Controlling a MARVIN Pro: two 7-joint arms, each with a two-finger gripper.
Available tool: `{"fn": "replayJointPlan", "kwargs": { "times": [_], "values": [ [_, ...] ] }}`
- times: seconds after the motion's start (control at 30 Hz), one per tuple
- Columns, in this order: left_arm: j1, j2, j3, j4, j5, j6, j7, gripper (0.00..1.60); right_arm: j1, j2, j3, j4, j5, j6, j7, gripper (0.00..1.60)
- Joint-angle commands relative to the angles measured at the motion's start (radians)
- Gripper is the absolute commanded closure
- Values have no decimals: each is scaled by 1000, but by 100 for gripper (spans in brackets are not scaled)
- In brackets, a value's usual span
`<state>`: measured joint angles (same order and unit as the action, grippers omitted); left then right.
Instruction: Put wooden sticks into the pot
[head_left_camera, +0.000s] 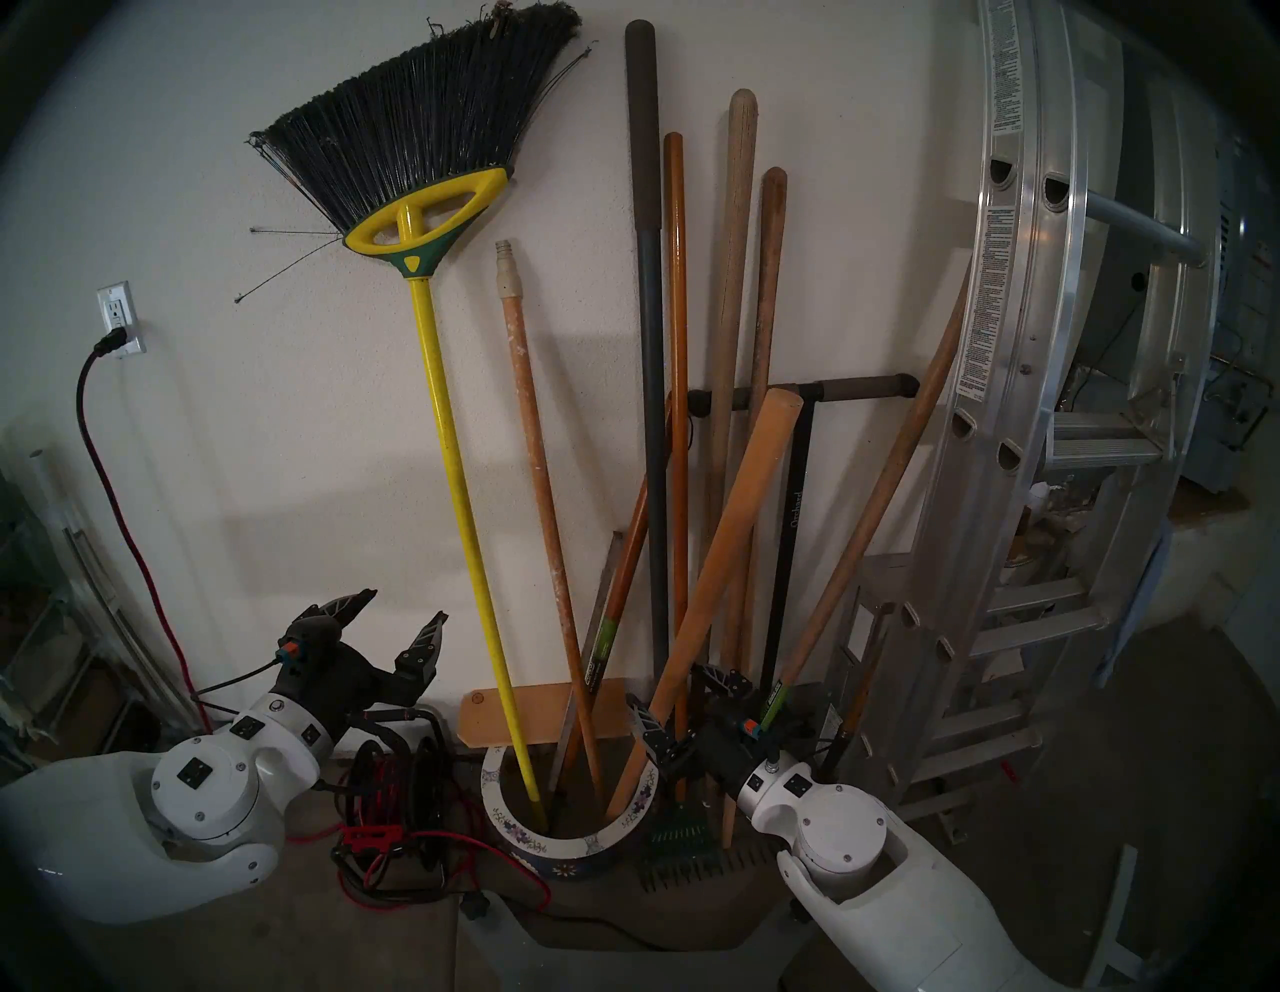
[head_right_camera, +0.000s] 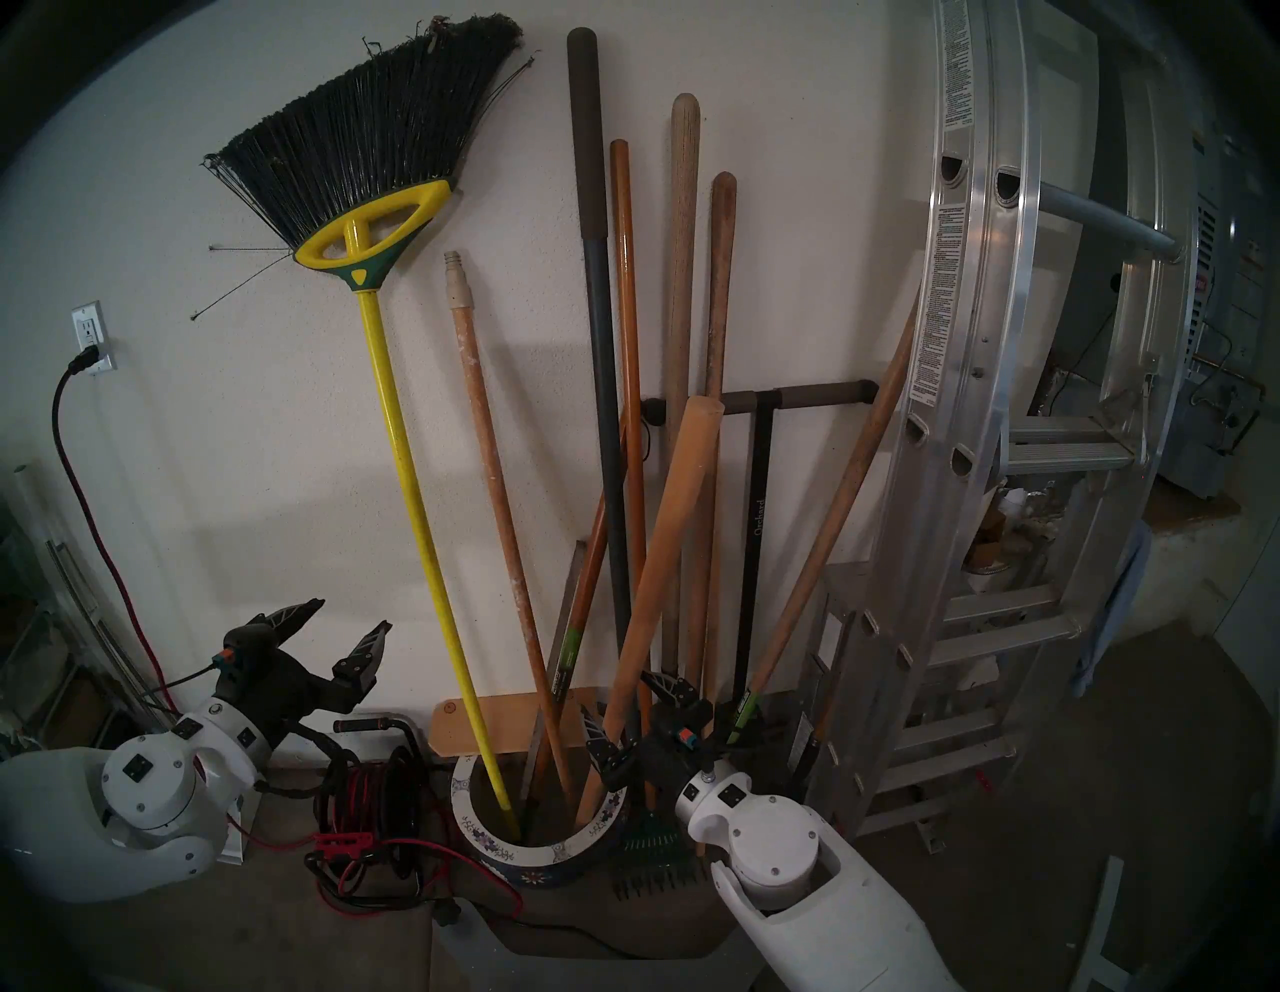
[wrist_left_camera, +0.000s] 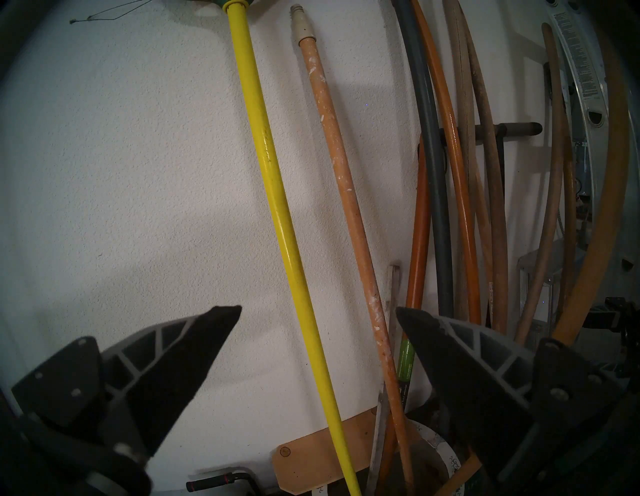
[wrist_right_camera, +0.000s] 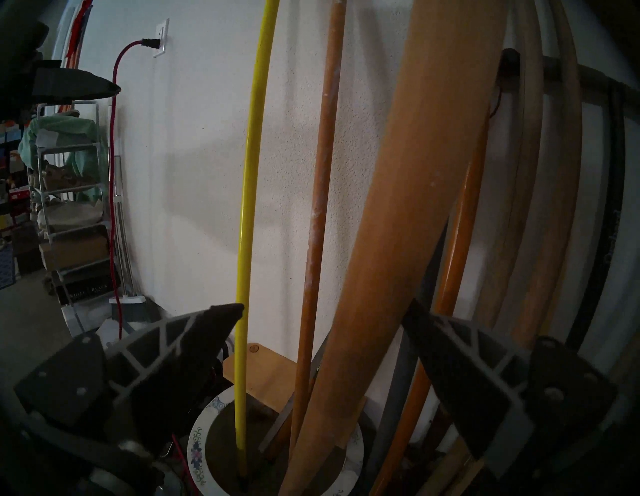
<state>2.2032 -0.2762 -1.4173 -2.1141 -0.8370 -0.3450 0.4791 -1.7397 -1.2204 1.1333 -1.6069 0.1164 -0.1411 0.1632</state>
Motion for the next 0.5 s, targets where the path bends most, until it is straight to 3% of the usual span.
{"fn": "replayJointPlan", "kwargs": {
  "times": [0.0, 0.47],
  "values": [
    [0, 0, -2, -4, -1, -2, -1, 0, -71, 8, 10, -64, 5, 0, -33, 0],
    [0, 0, -2, -4, -1, -2, -1, 0, -183, 29, 52, -113, -14, -99, -110, 0]
  ]
}}
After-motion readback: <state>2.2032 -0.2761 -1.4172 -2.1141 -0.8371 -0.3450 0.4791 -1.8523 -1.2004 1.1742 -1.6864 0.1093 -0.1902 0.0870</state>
